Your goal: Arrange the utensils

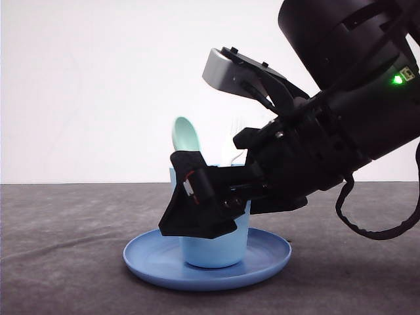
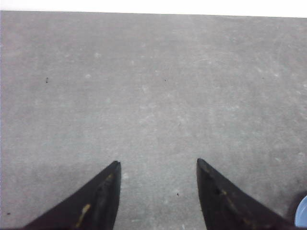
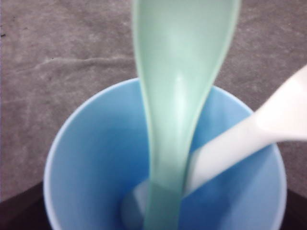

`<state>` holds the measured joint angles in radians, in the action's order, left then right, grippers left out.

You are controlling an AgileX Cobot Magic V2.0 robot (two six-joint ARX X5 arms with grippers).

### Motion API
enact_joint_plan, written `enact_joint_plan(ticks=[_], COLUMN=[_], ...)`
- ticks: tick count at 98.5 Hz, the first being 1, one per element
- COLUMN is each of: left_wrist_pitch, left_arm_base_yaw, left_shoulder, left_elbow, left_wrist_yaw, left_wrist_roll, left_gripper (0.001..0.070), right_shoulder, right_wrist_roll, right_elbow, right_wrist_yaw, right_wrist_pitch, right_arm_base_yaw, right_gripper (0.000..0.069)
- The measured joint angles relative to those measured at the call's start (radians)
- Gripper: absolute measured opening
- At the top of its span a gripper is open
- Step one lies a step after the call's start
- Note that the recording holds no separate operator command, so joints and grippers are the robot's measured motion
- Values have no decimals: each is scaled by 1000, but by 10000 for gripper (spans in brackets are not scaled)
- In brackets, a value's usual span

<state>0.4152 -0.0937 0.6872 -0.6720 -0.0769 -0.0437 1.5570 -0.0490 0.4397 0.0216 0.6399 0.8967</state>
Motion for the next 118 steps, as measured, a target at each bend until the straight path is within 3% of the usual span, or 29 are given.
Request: enact_joint_plan(ticks=[26,40,41,85,95,107,118], left_wrist_pitch=[0,0,0,0,0,0,0], left_arm_base_yaw=[0,0,0,0,0,0,0], left_shoulder=[0,0,0,0,0,0,0], left_elbow=[0,0,0,0,0,0,0], left_wrist_yaw=[0,0,0,0,0,0,0], left_wrist_roll=[0,0,0,0,0,0,0], left_gripper=[299,299,299,299,299,299,299], right_shoulder=[-63,-138,-175,-497,-572,-639,-686], right_wrist_roll=[0,0,0,0,-8,-43,-84], right_elbow=[0,0,0,64,117,174,241], right_wrist_yaw=[0,0,0,-1,-50,-120,-128], right_wrist_pitch=[-79,-195,-262,-857,-1021,-1132,-1199], right_arm_base_yaw=[-2,-23,-34,-85,-116,-188,-279], right_gripper=[626,626,626,626,626,626,626])
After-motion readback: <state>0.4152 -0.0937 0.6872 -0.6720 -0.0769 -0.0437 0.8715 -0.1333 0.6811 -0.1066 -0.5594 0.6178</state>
